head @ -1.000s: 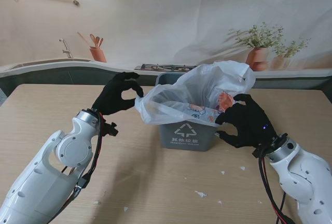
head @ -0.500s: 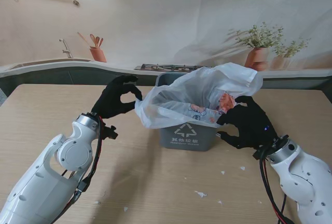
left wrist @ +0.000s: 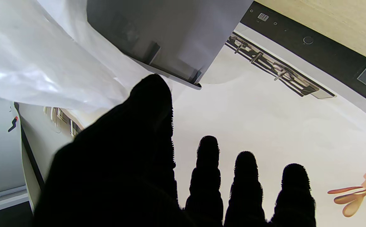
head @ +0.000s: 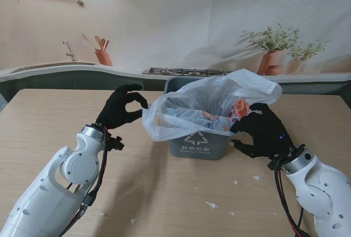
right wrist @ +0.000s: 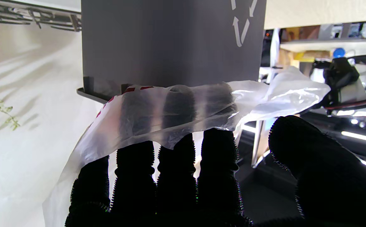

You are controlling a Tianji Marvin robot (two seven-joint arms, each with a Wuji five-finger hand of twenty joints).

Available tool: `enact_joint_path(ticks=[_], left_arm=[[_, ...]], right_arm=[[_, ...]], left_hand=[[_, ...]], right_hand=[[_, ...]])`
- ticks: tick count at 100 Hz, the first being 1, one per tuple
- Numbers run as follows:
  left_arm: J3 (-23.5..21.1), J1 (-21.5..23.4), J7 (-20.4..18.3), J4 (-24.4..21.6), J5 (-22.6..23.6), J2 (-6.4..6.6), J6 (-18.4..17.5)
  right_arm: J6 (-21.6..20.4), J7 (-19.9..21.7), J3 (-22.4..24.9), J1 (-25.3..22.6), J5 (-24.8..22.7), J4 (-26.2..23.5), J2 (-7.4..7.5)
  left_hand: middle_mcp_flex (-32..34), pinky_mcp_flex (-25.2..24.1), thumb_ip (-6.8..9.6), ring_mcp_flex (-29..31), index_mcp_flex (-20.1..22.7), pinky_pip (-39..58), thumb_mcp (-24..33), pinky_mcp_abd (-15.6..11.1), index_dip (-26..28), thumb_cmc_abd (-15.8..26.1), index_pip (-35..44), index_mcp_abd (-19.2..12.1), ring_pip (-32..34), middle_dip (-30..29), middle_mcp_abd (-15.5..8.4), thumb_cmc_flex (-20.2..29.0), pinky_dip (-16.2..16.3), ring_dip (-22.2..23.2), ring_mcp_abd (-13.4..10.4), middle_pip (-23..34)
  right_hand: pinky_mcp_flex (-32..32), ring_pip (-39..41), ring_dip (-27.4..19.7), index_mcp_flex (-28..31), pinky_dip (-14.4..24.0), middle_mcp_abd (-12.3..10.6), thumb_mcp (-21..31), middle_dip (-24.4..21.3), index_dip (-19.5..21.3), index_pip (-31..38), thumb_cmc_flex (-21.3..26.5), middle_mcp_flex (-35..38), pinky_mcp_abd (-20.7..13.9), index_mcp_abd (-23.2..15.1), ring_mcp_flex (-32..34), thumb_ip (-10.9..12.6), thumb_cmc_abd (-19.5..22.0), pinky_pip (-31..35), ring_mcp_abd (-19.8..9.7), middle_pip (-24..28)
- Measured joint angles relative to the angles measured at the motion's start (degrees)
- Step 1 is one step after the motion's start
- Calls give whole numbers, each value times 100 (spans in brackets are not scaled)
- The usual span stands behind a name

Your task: Fit the garbage bag over the bin

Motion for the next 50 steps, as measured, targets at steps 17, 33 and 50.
enact_joint_path(ticks=[17, 33, 50], left_arm=[[19, -16, 18, 82, -28, -10, 38], [38, -29, 31, 123, -78, -17, 59], [45, -63, 28, 163, -110, -19, 40]], right_arm=[[-37, 91, 28, -20, 126, 4, -17], [-263, 267, 185, -96, 708, 3, -97], [-356, 510, 331, -185, 1106, -92, -195]], left_hand=[[-1, 1, 0, 0, 0, 0, 0, 0, 0, 1, 0, -26, 12, 1, 0, 1, 3, 0, 0, 3], [-2, 41, 0, 0, 0, 1, 1, 0, 50, 16, -1, -14, 20, 54, 0, 73, 67, 0, 0, 9], [-2, 47, 0, 0, -8, 1, 3, 0, 58, 52, -2, -10, 55, 56, -1, 73, 69, 0, 1, 50]], right_hand=[[-20, -51, 1, -218, 0, 0, -56, 0, 0, 2, 0, -184, 0, 29, -103, 0, 0, 0, -3, 0], [-159, -51, 15, -1064, 0, 0, -226, 41, 69, 56, 0, -965, 0, 35, -372, 0, 102, -9, -3, 52], [-299, -65, 61, -1890, 0, 0, -345, 44, 72, 143, 0, -1775, 0, 39, -820, 110, 138, -155, -5, 200]])
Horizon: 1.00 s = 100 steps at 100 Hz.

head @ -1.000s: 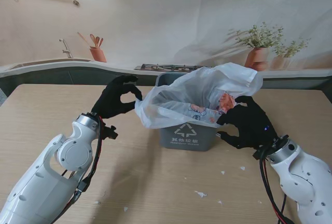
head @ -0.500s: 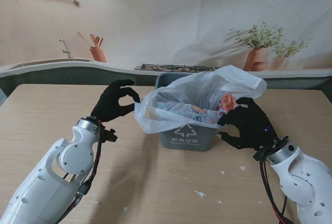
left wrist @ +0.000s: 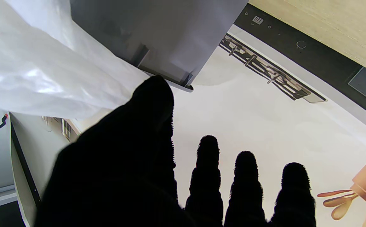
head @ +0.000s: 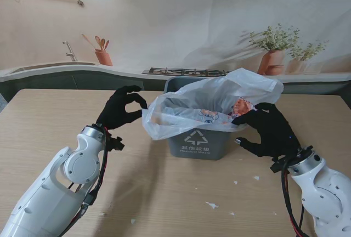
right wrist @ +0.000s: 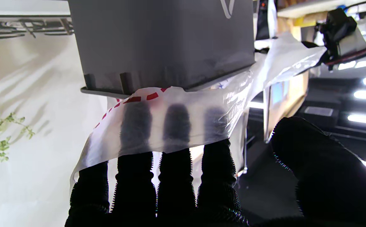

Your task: Fit the garbage bag over the bin

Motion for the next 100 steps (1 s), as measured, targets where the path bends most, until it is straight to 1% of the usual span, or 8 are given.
enact_joint_path(ticks=[29, 35, 49, 67, 74, 82, 91, 100], left_arm=[[4, -46, -20, 40, 6, 0, -44], [8, -55, -23, 47, 11, 0, -47], [13, -67, -19, 66, 23, 2, -47], [14, -71, -10, 84, 34, 3, -46], [15, -74, -9, 85, 34, 3, -46], [16, -76, -9, 86, 34, 3, -46], [16, -77, -11, 86, 34, 3, -46], [16, -79, -16, 86, 43, 4, -46]], right_arm=[[-299, -164, 276, -115, 124, -98, -97], [-355, -132, 326, -131, 328, -102, -118], [-510, 18, 424, -160, 762, -155, -173], [-545, 24, 444, -172, 480, -230, -174], [-534, 6, 444, -172, 206, -232, -146], [-534, 31, 438, -172, 228, -230, -117], [-631, 580, 472, -175, 821, -230, -107], [-721, 1467, 552, -199, 1637, -261, -89]], left_hand=[[0, 3, 0, 0, 0, 1, 0, 0, 2, 2, 0, 0, 23, 0, -1, 0, 3, 0, 0, 7], [-1, 4, 0, 0, 0, 1, 0, 0, 2, 2, 0, 0, 23, 0, -2, 0, 3, 0, 0, 7], [-1, 6, 0, 0, -1, 1, 3, 0, 10, 3, 0, 12, 24, 0, -6, 5, 5, 0, 0, 8], [-1, 7, 0, 0, -1, 1, 4, 0, 34, 4, -1, 13, 24, 0, -20, 5, 7, 0, 0, 8], [-1, 7, 0, 0, -1, 1, 4, 0, 57, 4, -1, 13, 24, 0, -66, 6, 10, 0, 0, 9], [-6, 9, 0, 0, -1, 1, 5, 0, 60, 4, -2, 14, 24, 1, -68, 6, 59, 0, 0, 10], [-7, 10, 0, 0, -1, 1, 5, 0, 61, 4, -2, 14, 24, 1, -68, 6, 65, 0, 0, 10], [-8, 10, 0, 0, -1, 1, 5, 0, 61, 4, -2, 14, 24, 1, -68, 6, 66, 0, 0, 10]], right_hand=[[-185, -214, 0, -563, 104, -6, -386, -19, 1, -72, -219, -838, -3, 0, -657, 1, -17, -259, 0, 46], [-193, -229, 0, -679, 369, -7, -603, -79, 1, -82, -232, -911, -4, -1, -727, 1, -17, -490, 0, 46], [-194, -271, 0, -774, 505, -7, -745, -90, 71, -52, -296, -1061, -4, -70, -786, 1, -17, -593, -1, 46], [-230, -692, -135, -852, 588, -7, -993, -320, 110, -372, -331, -1398, -4, -235, -1101, 1, -89, -1003, -1, -273], [-285, -1153, -352, -1060, 660, -7, -1045, -448, -84, -590, -427, -1692, -4, -234, -1415, 1, -156, -1298, 2, -531], [-330, -1653, -581, -1357, 735, -6, -964, -544, -279, -773, -586, -2040, -4, -229, -1692, 1, -157, -1626, -45, -735], [-398, -2046, -800, -1571, 826, -6, -921, -642, -475, -881, -658, -2277, -4, -187, -1887, 1, -157, -2052, -54, -934], [-397, -2176, -870, -1624, 1336, -6, -902, -682, -689, -888, -711, -2328, -3, -134, -1908, 1, -154, -2500, -60, -969]])
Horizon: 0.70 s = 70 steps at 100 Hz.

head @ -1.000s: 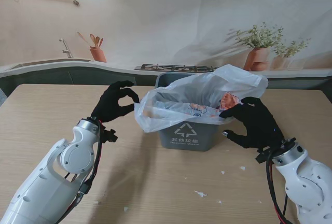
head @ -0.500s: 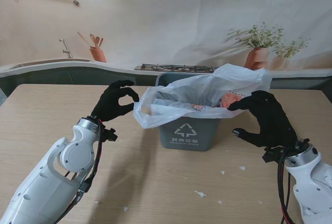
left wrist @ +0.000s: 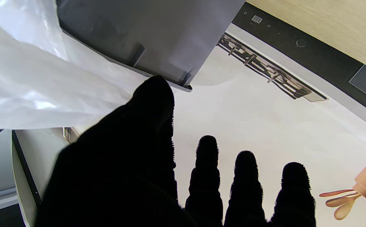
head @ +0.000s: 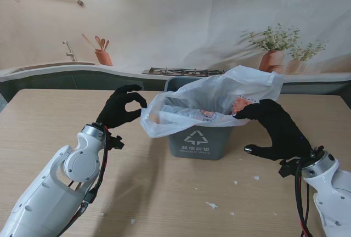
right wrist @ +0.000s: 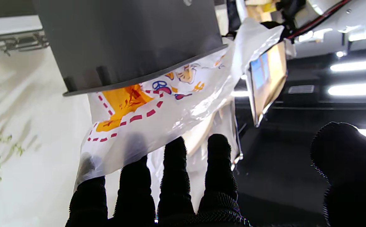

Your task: Fit the garbage bag over the bin

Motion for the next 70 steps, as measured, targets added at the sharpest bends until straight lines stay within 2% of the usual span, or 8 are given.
enact_joint_path(ticks=[8, 16, 20, 29, 38, 45, 58, 70], left_arm=[[0, -3, -2, 0, 8, 1, 0], [0, -7, -5, 0, 27, 2, -7], [0, -8, -7, 0, 37, 4, -13], [-2, -13, -19, 1, 45, 6, -17], [-1, -24, -32, 3, 45, 8, -27], [6, -40, -41, 11, 45, 11, -41], [33, -73, -36, 53, 99, 16, -85], [78, -113, -35, 109, 91, 16, -84]], right_arm=[[32, 166, -45, -38, 625, -16, 52], [150, 37, -190, -66, 1228, -41, 81], [168, -265, -226, -63, 1073, -46, 50], [128, -1131, -196, -24, 270, -44, -123], [-27, -1052, -140, 12, 470, -78, -233], [-119, -1019, -103, 24, 519, -183, -259], [-165, -1557, -54, 66, -124, -413, -300], [-176, -1899, -28, 115, -258, -509, -354]], left_hand=[[-1, 0, 0, 0, 0, 0, 0, 0, 0, 0, 0, 0, 0, 0, -1, 0, 1, 0, 0, 0], [-40, 0, 0, 0, 0, 0, 0, 0, 1, 0, 0, 1, 0, 0, -1, 0, 1, 0, 0, 1], [-40, 1, 0, 0, 0, 0, 0, 0, 1, 0, 0, 1, 0, 0, -1, 0, 1, 0, 1, 1], [-41, 2, 0, 0, 0, 0, 0, 0, 1, 0, 0, 1, 1, 0, -2, 0, 1, 0, 1, 2], [-43, 2, 0, 0, 0, 0, 0, 0, 1, 0, 0, 2, 1, 0, -5, 0, 1, 0, 0, 2], [-43, 2, 0, 0, 0, 0, 0, 0, 2, 0, 0, 2, 1, 0, -10, 0, 2, 0, 1, 2], [-44, 3, 0, 0, 0, 0, 0, 0, 2, 0, 0, 2, 1, 0, -64, 0, 2, 0, 1, 3], [-44, 5, 0, 0, 0, 0, 1, 0, 3, 0, 0, 2, 1, 0, -69, 0, 2, 0, 1, 3]], right_hand=[[44, 14, 0, 251, 127, 0, 7, 0, -1, 123, 0, 88, 2, 1, 4, 0, 0, -53, 0, 11], [204, 268, 48, 592, 235, 7, -19, 10, 13, 270, 7, 384, 20, 21, 210, 0, 7, -55, 11, 116], [284, 427, 113, 671, 288, 12, -94, 58, 114, 355, 118, 510, 82, 29, 300, 0, 5, -55, 18, 156], [398, 605, 258, 741, 366, 14, -242, 159, 262, 406, 453, 610, 121, 50, 365, 0, 5, -55, 21, 290], [506, 873, 363, 863, 429, 15, -384, 225, 332, 538, 763, 679, 139, 53, 438, 1, 5, -55, 29, 425], [627, 1170, 535, 1029, 453, 15, -510, 426, 407, 700, 1125, 982, 140, 53, 565, 1, 5, -55, 73, 860], [687, 1880, 872, 1311, 498, 2, -518, 1163, 690, 1003, 1353, 1227, 140, -9, 709, 1, 1, -55, 74, 1737], [706, 2414, 1129, 1654, 507, -19, -518, 1961, 1043, 1122, 1353, 1456, 140, -112, 798, 1, -12, -55, 74, 2064]])
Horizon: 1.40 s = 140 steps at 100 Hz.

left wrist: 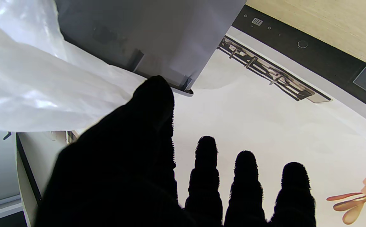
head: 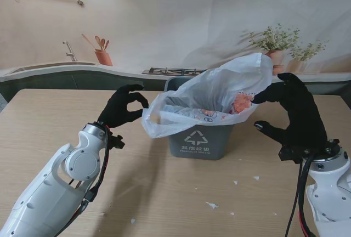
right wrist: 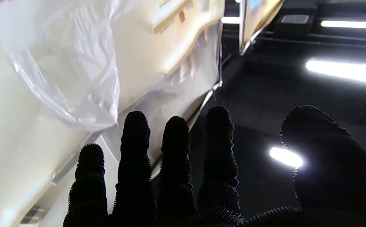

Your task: Fit the garbage bag over the bin

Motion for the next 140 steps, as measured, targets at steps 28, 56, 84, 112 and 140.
enact_joint_path(ticks=[28, 56, 84, 112, 140], left_arm=[[-16, 6, 0, 10, 9, -1, 0], [-15, 12, -28, 3, 12, 2, 9], [-23, 3, -96, 7, 16, 19, -19], [-69, 44, -79, -6, 37, 20, -11], [-73, 59, -75, -23, 37, 21, 8]], right_arm=[[304, -145, -128, 182, -575, -77, 60], [484, -9, -436, 387, -620, -83, 137], [883, 133, -892, 625, -1083, 125, 307], [1466, 213, -1117, 712, -1208, 159, 354], [2020, 173, -1312, 860, -1812, 237, 459]], left_hand=[[-1, 4, 0, 0, 0, 0, 0, 0, 0, 0, 0, 1, 0, 0, -3, 0, 1, 0, 0, 1], [-1, 4, 0, 0, 0, 0, 1, 0, 0, 0, 0, 1, 0, 1, -4, 0, 1, 0, 0, 1], [-1, 4, 0, 0, 0, 0, 1, 0, 0, 0, 0, 1, 0, 1, -5, 0, 1, 0, 0, 2], [-1, 4, 0, 0, -1, 0, 1, 0, 0, 0, 0, 1, 0, 1, -7, 0, 1, 0, 0, 3], [-1, 4, 0, 0, -1, 0, 4, 0, 0, 0, 0, 1, 0, 1, -8, 0, 1, 0, 0, 3]], right_hand=[[435, 143, 47, 922, -14, -59, -555, -165, -691, 375, 1032, 1071, 0, -111, 627, 0, -346, 89, 9, -162], [211, 363, 115, 1005, -610, -117, -767, -268, -1245, 655, 1605, 1514, 0, -111, 1004, 1, -474, 1651, 10, -243], [-292, 200, 87, 716, -1325, -129, -1001, -860, -1247, 599, 1901, 1360, -67, -109, 1005, 1, -471, 2857, 10, -699], [-295, 199, 87, 656, -1500, -129, -1571, -966, -1593, 920, 2408, 1368, -67, -109, 1005, 1, -452, 3064, 55, -697], [-296, 69, 20, 627, -1622, -129, 2415, -1264, -1665, 956, 1103, 1366, -67, -108, 1005, -559, -942, 3115, 69, -758]])
